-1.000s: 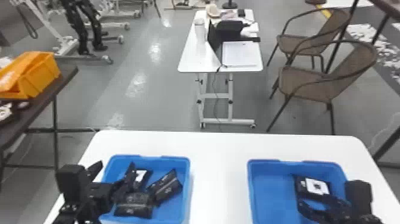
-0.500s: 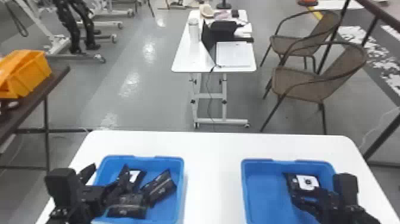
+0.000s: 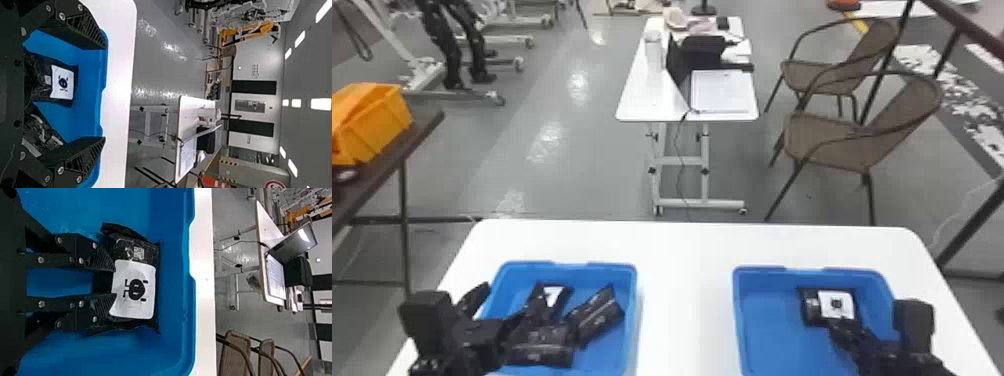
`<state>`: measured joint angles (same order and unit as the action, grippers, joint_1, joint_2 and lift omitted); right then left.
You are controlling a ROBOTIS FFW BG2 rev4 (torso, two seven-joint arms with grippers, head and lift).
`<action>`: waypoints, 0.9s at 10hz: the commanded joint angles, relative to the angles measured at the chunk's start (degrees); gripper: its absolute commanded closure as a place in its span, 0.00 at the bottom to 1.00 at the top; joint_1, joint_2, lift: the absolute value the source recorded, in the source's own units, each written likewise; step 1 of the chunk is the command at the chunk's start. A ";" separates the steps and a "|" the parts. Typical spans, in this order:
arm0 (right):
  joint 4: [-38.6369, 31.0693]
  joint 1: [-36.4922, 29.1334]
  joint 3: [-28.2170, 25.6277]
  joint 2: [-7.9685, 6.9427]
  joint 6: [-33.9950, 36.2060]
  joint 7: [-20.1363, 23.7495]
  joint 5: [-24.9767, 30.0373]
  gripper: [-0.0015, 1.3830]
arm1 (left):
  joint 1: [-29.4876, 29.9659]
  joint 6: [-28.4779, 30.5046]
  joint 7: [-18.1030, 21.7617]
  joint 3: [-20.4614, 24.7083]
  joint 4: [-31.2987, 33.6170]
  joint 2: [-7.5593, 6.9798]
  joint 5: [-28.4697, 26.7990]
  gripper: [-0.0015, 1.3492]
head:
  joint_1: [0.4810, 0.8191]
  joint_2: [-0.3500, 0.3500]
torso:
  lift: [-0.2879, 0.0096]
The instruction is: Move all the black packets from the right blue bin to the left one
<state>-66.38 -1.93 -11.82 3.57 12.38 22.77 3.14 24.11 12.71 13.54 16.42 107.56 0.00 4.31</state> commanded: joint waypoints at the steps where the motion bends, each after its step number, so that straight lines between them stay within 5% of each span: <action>1: -0.33 -0.44 -0.14 0.03 -0.34 -0.27 -1.38 0.92 | 0.06 -0.14 0.00 0.02 -0.15 0.15 0.18 0.16 | 0.63 0.60 | 0.97; 3: -0.94 -0.70 0.21 0.64 -0.77 -0.27 -2.52 0.86 | 0.06 -0.41 0.26 0.02 -0.33 0.15 0.35 0.16 | 0.63 0.59 | 0.97; 5: -10.08 -6.15 2.15 0.29 0.10 -0.44 -5.77 0.05 | -0.38 -0.49 0.70 -0.16 -0.59 0.15 0.26 0.16 | 0.63 0.59 | 0.97; 6: -15.09 -9.58 2.06 -0.76 0.46 -0.97 -5.95 0.02 | -0.47 -0.49 0.70 -0.07 -0.68 0.15 0.26 0.16 | 0.63 0.61 | 0.97; 9: -19.31 -13.89 2.06 -1.11 0.81 -1.76 -6.65 0.21 | -0.47 -0.58 0.88 0.02 -0.86 0.15 0.35 0.16 | 0.63 0.64 | 0.97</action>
<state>-85.66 -15.41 -9.75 2.46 13.10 21.02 -3.42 23.64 12.14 14.43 16.43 106.72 0.00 4.60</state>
